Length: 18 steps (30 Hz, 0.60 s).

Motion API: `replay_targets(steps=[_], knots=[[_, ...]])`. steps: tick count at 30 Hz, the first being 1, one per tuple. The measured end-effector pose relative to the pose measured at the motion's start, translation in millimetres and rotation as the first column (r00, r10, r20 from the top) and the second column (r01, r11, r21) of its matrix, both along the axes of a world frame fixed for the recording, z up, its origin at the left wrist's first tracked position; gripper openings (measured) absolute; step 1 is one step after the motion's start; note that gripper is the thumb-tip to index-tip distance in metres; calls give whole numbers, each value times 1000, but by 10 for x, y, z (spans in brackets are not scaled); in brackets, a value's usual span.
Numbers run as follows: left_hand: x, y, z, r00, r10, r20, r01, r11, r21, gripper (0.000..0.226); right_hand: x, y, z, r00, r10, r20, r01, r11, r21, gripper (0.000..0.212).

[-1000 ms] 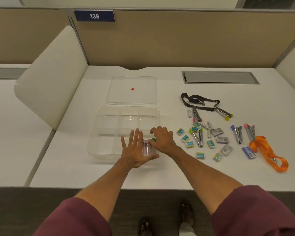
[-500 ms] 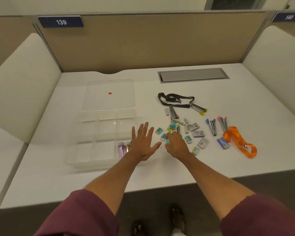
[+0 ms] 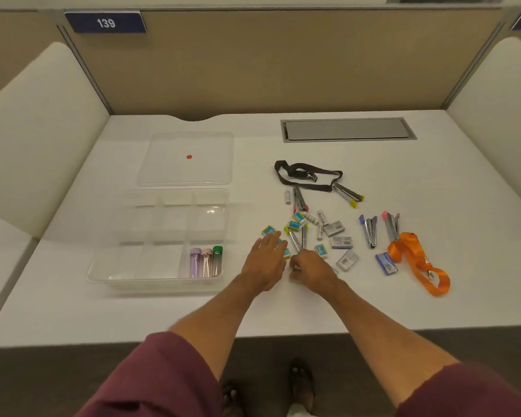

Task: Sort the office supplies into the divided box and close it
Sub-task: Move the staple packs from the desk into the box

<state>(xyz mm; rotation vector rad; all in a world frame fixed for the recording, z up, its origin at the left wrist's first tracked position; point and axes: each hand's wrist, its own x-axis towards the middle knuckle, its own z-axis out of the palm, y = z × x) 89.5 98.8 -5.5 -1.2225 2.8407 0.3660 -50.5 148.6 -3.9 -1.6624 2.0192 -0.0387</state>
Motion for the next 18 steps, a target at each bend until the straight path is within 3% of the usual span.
replay_targets(steps=[6, 18], knots=[[-164, 53, -74, 999, -1, 34, 0, 1000, 28, 51, -185, -36, 65, 985, 168, -28, -169, 985, -27, 23], [-399, 117, -61, 989, 15, 147, -9, 999, -44, 38, -532, -306, 271, 998, 53, 26, -47, 976, -214, 24]])
